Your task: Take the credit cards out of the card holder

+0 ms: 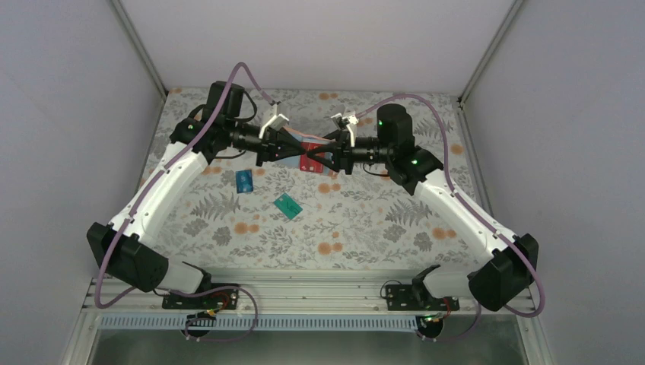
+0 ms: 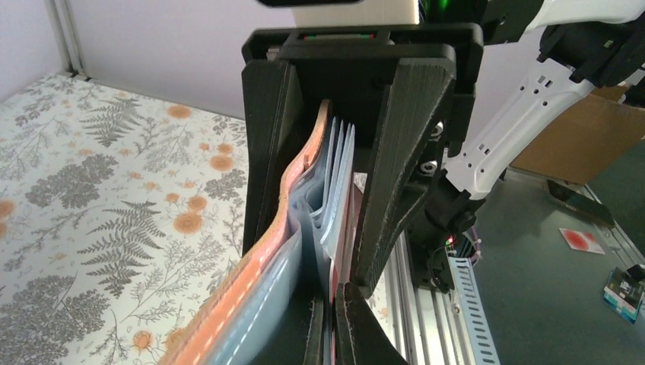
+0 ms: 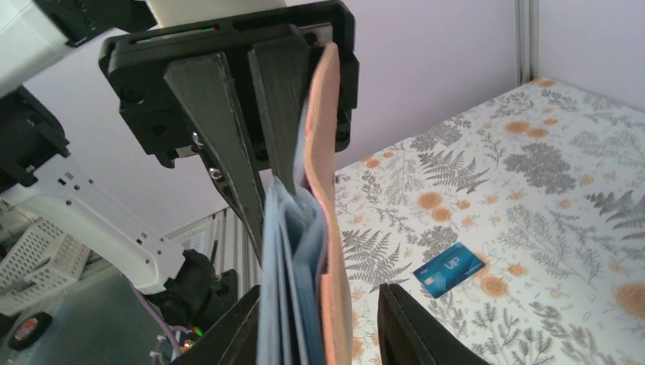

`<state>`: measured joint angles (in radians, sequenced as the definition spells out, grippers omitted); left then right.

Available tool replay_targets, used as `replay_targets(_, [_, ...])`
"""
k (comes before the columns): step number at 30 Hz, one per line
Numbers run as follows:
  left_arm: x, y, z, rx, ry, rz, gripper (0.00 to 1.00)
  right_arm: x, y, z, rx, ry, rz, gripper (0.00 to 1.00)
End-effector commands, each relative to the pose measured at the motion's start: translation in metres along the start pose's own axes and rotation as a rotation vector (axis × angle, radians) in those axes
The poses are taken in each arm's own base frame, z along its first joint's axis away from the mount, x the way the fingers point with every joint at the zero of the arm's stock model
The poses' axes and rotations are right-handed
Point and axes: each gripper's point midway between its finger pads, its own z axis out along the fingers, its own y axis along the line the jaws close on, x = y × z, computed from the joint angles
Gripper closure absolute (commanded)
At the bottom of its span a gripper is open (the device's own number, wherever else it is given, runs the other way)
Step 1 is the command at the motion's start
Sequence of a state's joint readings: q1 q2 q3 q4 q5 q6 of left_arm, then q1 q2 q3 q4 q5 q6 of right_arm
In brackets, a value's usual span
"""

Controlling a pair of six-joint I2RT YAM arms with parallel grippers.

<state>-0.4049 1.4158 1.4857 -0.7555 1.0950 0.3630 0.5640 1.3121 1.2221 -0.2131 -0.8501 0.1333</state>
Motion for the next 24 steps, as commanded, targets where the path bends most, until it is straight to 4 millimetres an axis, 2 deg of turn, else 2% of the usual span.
replay_targets(1, [-0.014, -0.011, -0.013, 0.029, -0.052, 0.054, 0.97, -0.006, 0.01, -0.008, -0.015, -0.04, -0.058, 0.6])
replay_targets(7, [-0.007, -0.007, -0.018, 0.016, -0.052, 0.049, 0.98, 0.004, 0.003, -0.017, 0.016, -0.034, -0.05, 0.47])
replay_targets(9, [-0.007, -0.006, -0.018, 0.01, -0.049, 0.056, 0.98, 0.007, 0.002, -0.019, 0.013, -0.032, -0.047, 0.46])
replay_targets(10, [-0.005, -0.006, -0.018, 0.009, -0.045, 0.057, 0.98, 0.009, 0.003, -0.019, 0.004, -0.029, -0.044, 0.49])
replay_targets(14, [-0.004, -0.007, -0.017, 0.021, -0.047, 0.054, 0.98, 0.009, 0.004, -0.018, -0.016, -0.025, -0.041, 0.85])
replay_targets(16, [-0.002, -0.007, -0.017, 0.022, -0.045, 0.058, 0.98, 0.008, 0.005, -0.018, -0.027, -0.025, -0.044, 0.95])
replay_targets(20, [0.0, -0.015, -0.018, 0.055, -0.039, 0.09, 0.97, 0.004, 0.01, -0.022, -0.047, -0.035, -0.059, 0.96])
replay_targets(23, [0.008, -0.018, -0.016, 0.069, -0.035, 0.089, 0.8, -0.001, 0.017, -0.026, -0.079, -0.049, -0.079, 0.96])
replay_targets(24, [0.012, -0.017, -0.014, 0.06, -0.026, 0.089, 0.77, -0.002, 0.02, -0.026, -0.09, -0.052, -0.085, 0.96])
